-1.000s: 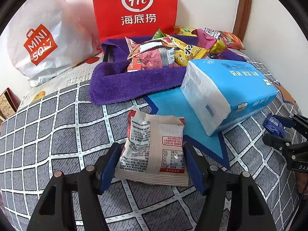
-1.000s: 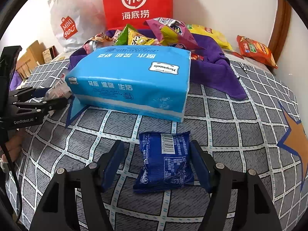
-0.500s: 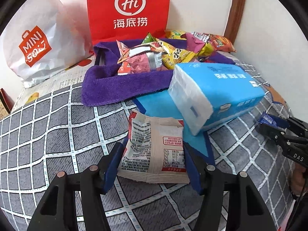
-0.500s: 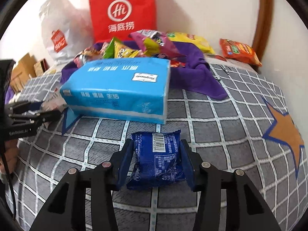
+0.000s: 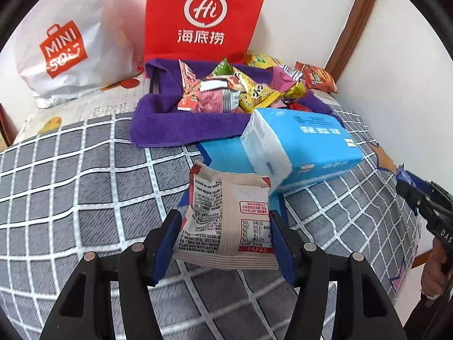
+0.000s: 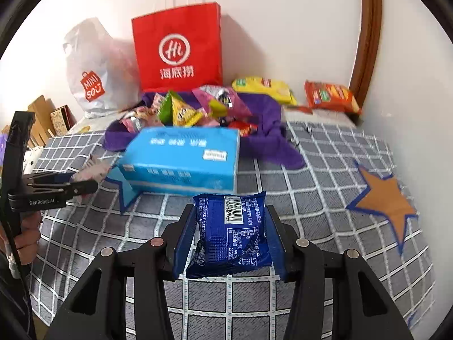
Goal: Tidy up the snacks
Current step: 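Lift the white sachet and blue biscuit packet with both tools over the purple towel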
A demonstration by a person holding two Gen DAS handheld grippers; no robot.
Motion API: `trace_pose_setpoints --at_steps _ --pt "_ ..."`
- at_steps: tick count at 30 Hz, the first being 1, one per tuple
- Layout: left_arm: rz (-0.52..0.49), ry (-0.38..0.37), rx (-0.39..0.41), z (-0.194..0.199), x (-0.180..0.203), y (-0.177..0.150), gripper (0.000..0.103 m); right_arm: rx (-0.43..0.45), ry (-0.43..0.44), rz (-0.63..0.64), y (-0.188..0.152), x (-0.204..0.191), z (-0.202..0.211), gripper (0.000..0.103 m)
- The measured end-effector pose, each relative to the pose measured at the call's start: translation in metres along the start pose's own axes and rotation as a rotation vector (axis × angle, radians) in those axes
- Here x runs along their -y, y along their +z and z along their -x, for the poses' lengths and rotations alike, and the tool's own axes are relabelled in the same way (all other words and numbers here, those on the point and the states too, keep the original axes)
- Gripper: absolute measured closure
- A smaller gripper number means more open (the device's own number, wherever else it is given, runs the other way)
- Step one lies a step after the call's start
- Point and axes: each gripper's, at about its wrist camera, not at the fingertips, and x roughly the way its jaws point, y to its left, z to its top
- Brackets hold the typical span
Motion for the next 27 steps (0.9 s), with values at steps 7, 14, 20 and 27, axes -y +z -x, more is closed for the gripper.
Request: trace_pose_setpoints --at_steps 7,14,20,27 --pt "0.009 -0.019 0.025 0.04 0.014 0.003 0.044 0.032 -0.01 0.038 0.018 -0.015 0.016 0.055" --pt "0.014 -0.021 0.088 0.072 0.029 0.027 0.044 0.072 0.035 -0.001 0.048 -0.015 0.028 0.055" --pt "0.007 0.0 0.12 0.085 0.041 0.052 0.044 0.096 0.027 0.009 0.076 -0.013 0.031 0.055" --pt "0.013 -0.017 0.134 0.088 0.048 0.082 0.044 0.106 0.014 0.041 0.103 -0.011 0.029 0.055"
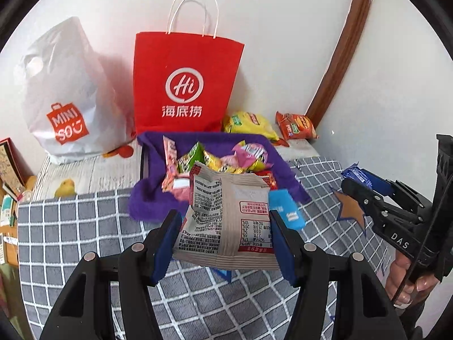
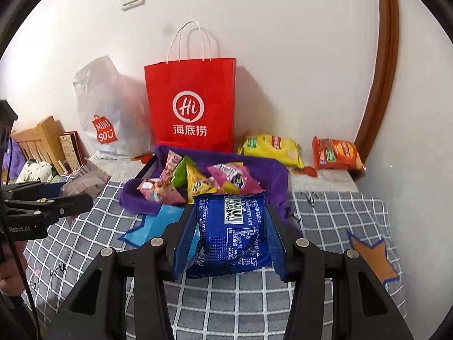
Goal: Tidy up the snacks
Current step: 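Lift the white sachet and blue biscuit packet with both tools over the purple towel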
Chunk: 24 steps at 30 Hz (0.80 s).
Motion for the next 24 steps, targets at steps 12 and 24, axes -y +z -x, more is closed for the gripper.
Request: trace_pose_setpoints --at_steps 12,24 --pt "0.032 0.003 0.0 -0.019 -0.001 0.041 0.044 0.018 0.007 0.002 0.049 0.008 -0.032 0.055" --pt "0.049 0.006 -0.027 -0.053 -0.007 0.084 0.044 -0.006 0.061 -0.04 0.089 0.016 -0.087 0.055"
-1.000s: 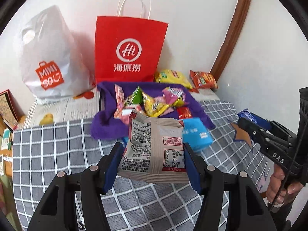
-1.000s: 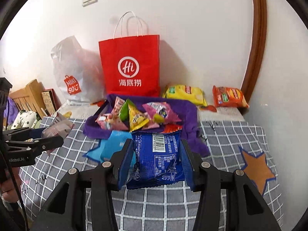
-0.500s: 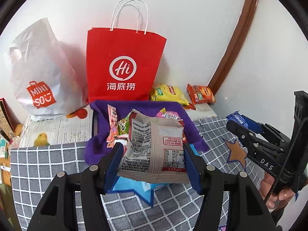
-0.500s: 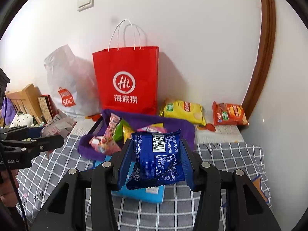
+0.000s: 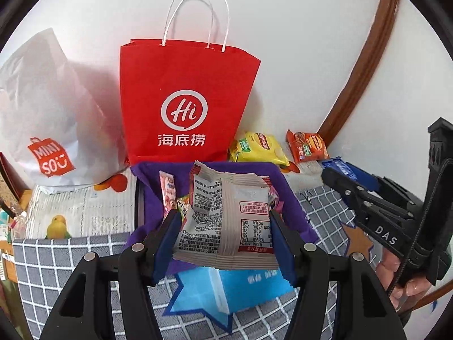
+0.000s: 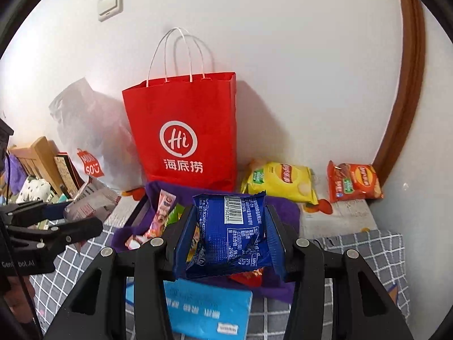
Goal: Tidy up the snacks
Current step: 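Lift the white sachet and blue biscuit packet with both tools over the purple towel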
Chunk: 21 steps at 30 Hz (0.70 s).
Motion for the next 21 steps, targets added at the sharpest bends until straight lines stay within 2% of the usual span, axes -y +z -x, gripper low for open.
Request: trace_pose_setpoints --at_steps 2,5,10,19,21 --pt "0.005 -0.017 -0.007 -0.004 -0.001 0.011 0.044 -0.005 0.009 -0.002 0.009 0.001 -0.008 0.055" --pt "-0.025 0.022 0.017 -0.008 -0.001 0.023 0.044 0.007 0.01 -0.008 0.02 0.003 -0.014 0.055" --pt "0.006 0.004 0.021 -0.022 -0.016 0.034 0.044 0.0 0.005 -0.007 0.02 0.012 -0.031 0.055" --pt "0.071 -0.039 -0.033 -0.073 -0.052 0.031 0.043 -0.106 0.008 -0.016 0.009 0.035 -0.079 0.055" --pt "0.087 -0.032 -0.079 -0.087 -0.059 0.029 0.044 -0.115 -0.004 -0.015 0.006 0.039 -0.085 0.055"
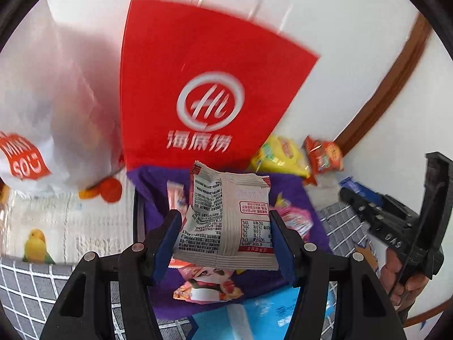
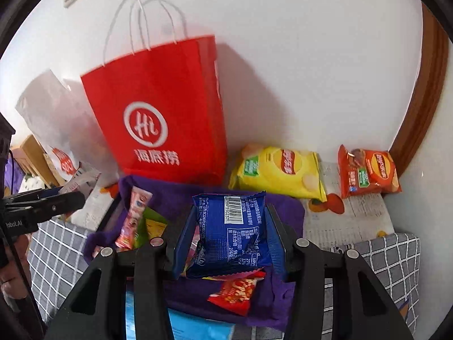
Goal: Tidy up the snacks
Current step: 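Lift the white sachet and blue biscuit packet with both tools over the purple towel, then lower both tools and open them to drop the sachet and biscuit packet on the towel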
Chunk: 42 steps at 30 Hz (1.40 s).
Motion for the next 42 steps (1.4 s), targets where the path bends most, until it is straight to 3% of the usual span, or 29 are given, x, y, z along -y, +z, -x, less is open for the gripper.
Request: trace_pose_setpoints --at_steps 16,29,35,42 --pt "0.069 0.033 -0.095 -0.027 -0.022 -0.004 0.043 -0.115 0.033 -0.008 -0.008 0.0 -0.035 0.055" --pt "0.066 0.023 -0.121 -0.035 -0.019 -0.007 0.043 -0.103 0.193 0.124 -0.027 -0.06 -0.028 0.055" --pt "0.079 0.034 -0.106 -0.03 -0.024 -0.005 0.043 -0.211 0.105 0.165 -0.041 -0.071 -0.057 0.055" --pt "0.07 0.029 -0.101 -0.027 -0.024 -0.005 0.043 -0.234 0.069 0.136 -0.042 -0.06 -0.065 0.055"
